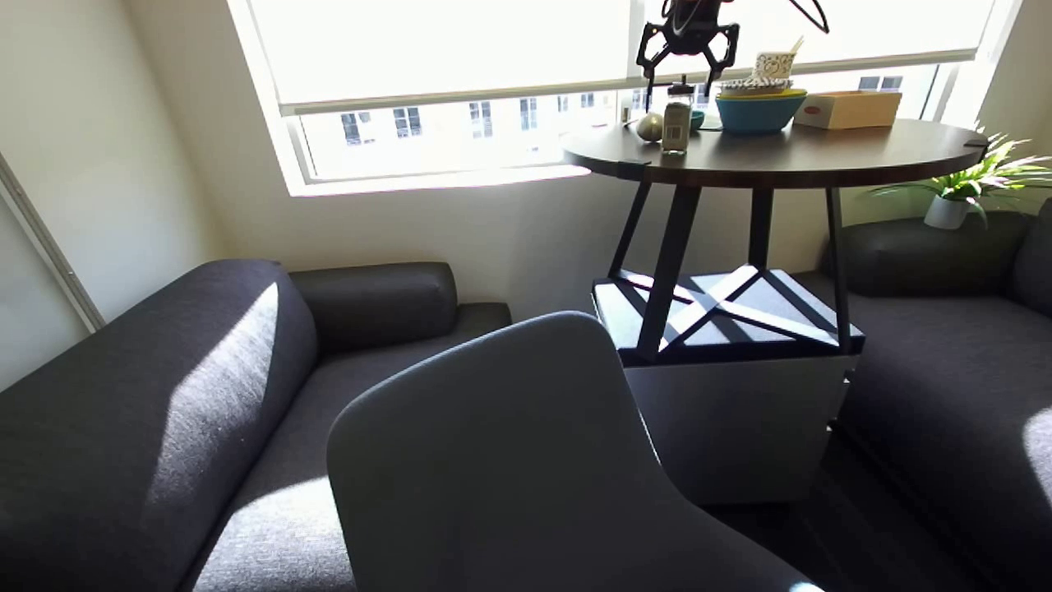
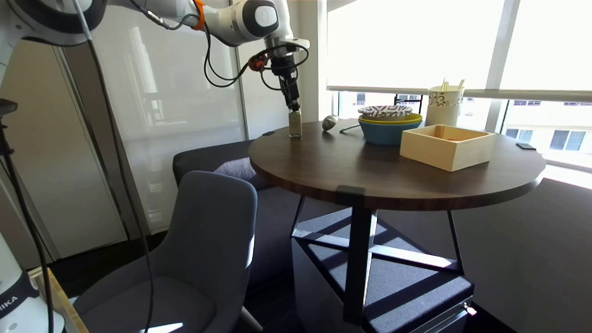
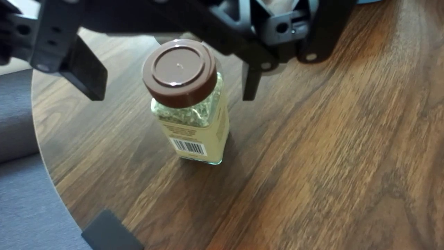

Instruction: Pick up the spice bottle and use it tp slide the square box forward on the table, put the spic bottle it in the square box

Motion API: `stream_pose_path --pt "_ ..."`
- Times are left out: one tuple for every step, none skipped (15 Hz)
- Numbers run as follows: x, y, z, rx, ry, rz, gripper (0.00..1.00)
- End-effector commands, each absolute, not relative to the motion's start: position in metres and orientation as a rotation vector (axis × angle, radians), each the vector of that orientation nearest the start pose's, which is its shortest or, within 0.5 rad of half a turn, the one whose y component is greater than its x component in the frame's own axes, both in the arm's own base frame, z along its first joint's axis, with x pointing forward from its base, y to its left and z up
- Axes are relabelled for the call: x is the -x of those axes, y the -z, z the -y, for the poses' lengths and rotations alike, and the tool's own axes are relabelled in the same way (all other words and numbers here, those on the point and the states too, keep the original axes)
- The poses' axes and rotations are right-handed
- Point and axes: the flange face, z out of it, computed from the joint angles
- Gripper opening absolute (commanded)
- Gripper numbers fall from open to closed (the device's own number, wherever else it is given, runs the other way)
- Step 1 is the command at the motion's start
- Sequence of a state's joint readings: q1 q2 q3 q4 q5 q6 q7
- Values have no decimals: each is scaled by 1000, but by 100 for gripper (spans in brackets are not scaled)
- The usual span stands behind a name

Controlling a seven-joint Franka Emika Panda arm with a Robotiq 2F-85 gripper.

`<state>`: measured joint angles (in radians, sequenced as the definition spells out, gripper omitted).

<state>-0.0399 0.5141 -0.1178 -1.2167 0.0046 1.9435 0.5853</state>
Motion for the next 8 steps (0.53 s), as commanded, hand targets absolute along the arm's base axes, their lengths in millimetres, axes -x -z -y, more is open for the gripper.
stream_pose_path --pt "-732 -500 96 2906 310 -1149 98" --pt "-733 -499 96 2908 305 -1158 84" --pt "-734 -497 96 2908 296 -1163 73" --pt "-735 -496 96 2908 287 -1166 70" --pt "-736 -494 96 2911 278 -1170 63" --pt "-736 -494 96 2911 274 -1174 54" --pt "-736 -492 95 2918 266 -1177 48" --pt "-737 -491 95 2919 260 -1179 42"
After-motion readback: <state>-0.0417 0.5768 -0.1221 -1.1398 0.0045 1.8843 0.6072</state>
